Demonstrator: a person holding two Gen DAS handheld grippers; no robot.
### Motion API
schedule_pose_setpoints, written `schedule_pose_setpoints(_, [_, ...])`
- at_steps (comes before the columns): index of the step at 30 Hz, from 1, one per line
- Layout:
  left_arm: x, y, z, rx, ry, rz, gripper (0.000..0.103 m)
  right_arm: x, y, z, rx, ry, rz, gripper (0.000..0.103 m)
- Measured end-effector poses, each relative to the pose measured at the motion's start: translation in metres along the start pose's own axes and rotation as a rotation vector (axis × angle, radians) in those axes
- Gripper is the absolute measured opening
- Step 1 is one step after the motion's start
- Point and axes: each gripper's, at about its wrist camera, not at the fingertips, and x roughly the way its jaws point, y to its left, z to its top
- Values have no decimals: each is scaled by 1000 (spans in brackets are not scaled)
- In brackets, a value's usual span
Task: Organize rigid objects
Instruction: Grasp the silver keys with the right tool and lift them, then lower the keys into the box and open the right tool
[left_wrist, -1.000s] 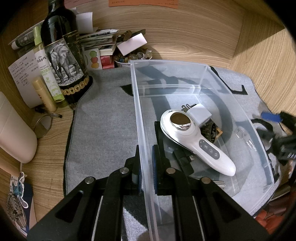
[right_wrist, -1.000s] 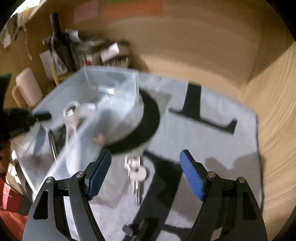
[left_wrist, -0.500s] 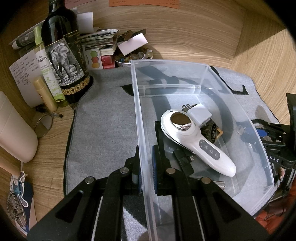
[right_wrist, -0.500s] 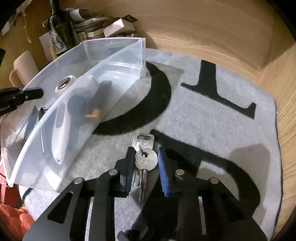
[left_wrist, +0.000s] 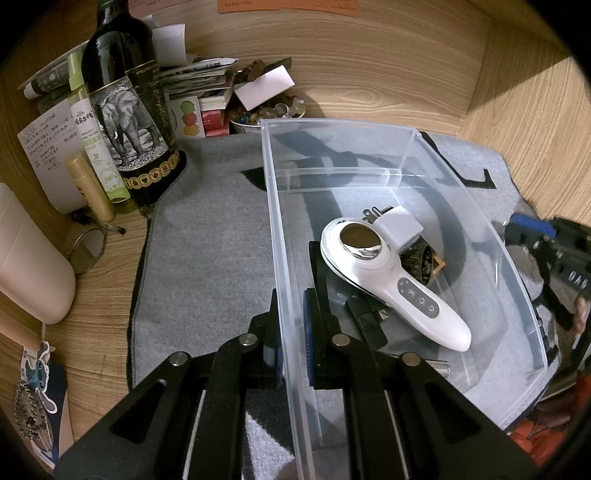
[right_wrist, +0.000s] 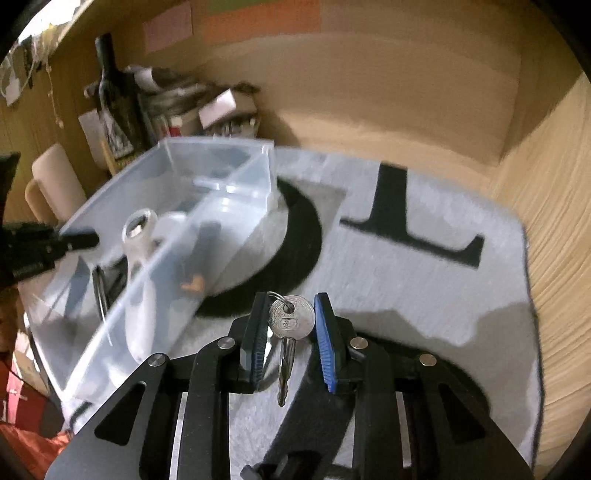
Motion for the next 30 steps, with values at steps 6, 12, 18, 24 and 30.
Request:
schedule_pose_setpoints(6, [0, 0, 0, 0, 0, 0, 9, -23, 8, 22, -23, -90, -9, 23])
schedule_pose_setpoints(12, [0, 0, 0, -1, 0, 1, 9, -46, 25, 40, -63, -181, 8, 23])
schedule_pose_setpoints(18, [0, 0, 0, 0, 0, 1, 9, -58, 53, 52, -116, -251, 76, 23])
schedule_pose_setpoints(24, [0, 0, 0, -1, 0, -1, 9, -48, 86, 58, -186, -242, 164, 23])
schedule_pose_setpoints(30, [0, 0, 0, -1, -1, -2, 9, -20, 110, 49, -248, -156, 218, 23])
